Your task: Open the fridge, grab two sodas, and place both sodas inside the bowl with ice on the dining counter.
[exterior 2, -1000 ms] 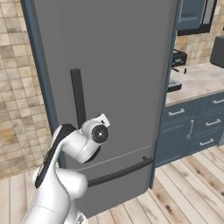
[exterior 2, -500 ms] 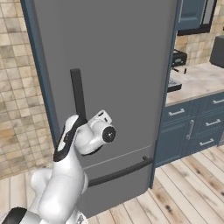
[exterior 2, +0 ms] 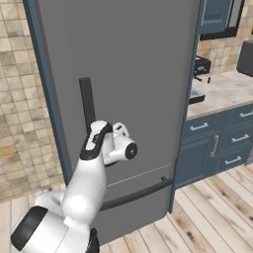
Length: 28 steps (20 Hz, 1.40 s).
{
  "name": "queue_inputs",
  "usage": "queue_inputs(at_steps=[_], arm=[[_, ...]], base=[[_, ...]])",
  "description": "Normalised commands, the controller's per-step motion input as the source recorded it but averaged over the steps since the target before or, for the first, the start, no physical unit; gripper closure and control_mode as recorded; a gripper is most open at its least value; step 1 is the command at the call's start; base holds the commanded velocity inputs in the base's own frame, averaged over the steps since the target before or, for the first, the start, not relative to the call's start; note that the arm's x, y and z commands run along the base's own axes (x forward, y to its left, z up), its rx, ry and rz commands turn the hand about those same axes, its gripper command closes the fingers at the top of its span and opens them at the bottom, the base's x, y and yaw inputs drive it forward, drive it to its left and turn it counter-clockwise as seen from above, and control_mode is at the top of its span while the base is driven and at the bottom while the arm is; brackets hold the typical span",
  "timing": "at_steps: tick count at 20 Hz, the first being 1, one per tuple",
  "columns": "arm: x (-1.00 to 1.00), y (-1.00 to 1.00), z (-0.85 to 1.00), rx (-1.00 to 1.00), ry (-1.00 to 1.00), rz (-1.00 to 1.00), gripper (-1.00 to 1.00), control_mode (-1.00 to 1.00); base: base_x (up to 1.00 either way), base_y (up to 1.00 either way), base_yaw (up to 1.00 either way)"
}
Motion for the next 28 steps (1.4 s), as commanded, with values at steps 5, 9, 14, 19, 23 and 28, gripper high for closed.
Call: queue_inputs(at_steps=[5, 9, 14, 19, 23, 28], arm=[[0.00, 0.30, 0.00, 0.10, 0.00, 0.01, -1.00, -1.00], [0.10, 0.33, 0.00, 0.09, 0.02, 0.00, -1.00, -1.00], [-0.07, 0.39, 0.01, 0.05, 0.02, 0.01, -1.00, -1.00], [-0.33, 0.41, 0.01, 0.01, 0.01, 0.01, -1.00, -1.00], [-0.30, 0.32, 0.16, 0.01, 0.00, 0.00, -1.00, -1.00], [0.22, 0.06, 0.28, 0.06, 0.08, -0.03, -1.00, -1.00]], base=[[0.00, 0.00, 0.00], [0.00, 0.00, 0.00], [0.00, 0.00, 0.00], [0.00, 0.00, 0.00], [0.00, 0.00, 0.00], [0.00, 0.00, 0.00]])
